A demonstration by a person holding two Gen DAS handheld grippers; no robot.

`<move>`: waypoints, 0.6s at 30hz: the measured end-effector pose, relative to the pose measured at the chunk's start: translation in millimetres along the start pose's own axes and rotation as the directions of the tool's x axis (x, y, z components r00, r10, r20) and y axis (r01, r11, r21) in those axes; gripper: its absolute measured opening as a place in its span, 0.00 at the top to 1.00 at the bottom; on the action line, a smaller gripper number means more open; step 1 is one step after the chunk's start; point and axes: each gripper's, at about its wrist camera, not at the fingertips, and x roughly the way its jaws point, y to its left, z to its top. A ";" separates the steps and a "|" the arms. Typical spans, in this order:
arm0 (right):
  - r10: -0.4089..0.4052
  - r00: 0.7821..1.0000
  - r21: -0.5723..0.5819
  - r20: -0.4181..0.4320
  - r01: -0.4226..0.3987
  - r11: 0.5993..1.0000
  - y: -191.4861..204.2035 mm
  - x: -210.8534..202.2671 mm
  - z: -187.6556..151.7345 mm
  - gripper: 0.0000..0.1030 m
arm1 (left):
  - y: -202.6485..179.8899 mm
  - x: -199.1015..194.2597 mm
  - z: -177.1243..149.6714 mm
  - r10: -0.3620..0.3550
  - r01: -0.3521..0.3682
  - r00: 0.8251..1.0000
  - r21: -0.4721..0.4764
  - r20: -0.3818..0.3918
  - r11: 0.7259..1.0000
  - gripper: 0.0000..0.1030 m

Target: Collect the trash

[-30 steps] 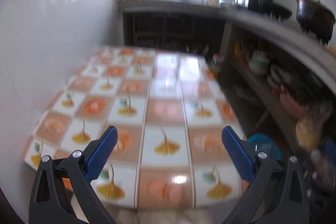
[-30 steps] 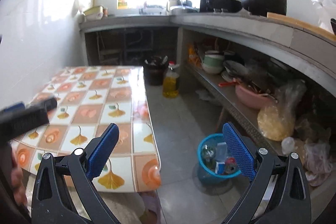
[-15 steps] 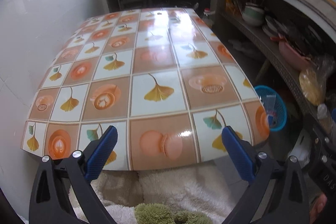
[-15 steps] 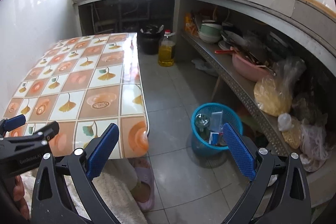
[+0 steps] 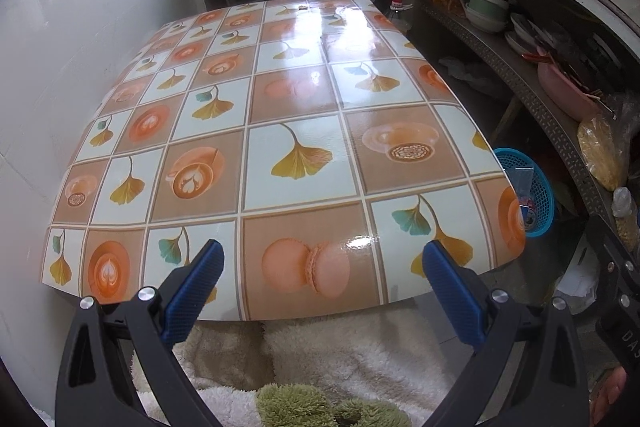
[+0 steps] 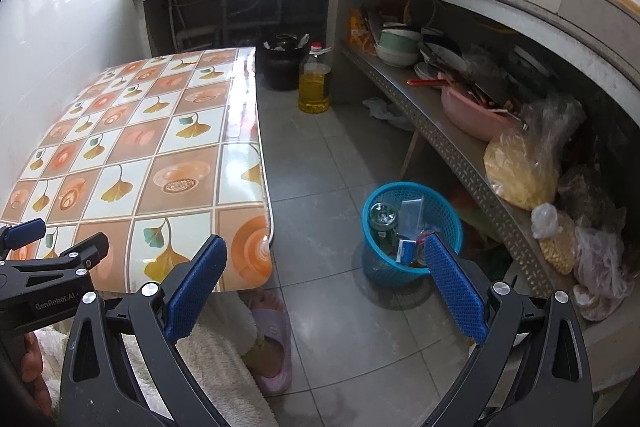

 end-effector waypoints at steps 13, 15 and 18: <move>0.002 1.000 0.018 0.000 -0.002 1.000 -4.4 0.3 -0.7 0.08 | -0.6 -4.0 -0.9 -0.003 0.003 1.000 0.009 -0.004 1.000 0.05; 0.001 1.000 0.018 0.001 -0.001 1.000 -4.6 0.2 -0.7 0.08 | -0.6 -4.2 -1.0 0.001 -0.001 1.000 0.006 -0.002 1.000 0.06; 0.003 1.000 0.017 0.000 -0.003 1.000 -5.4 0.7 -0.4 0.08 | 1.1 -5.2 -1.1 0.005 -0.005 1.000 -0.002 0.001 1.000 0.06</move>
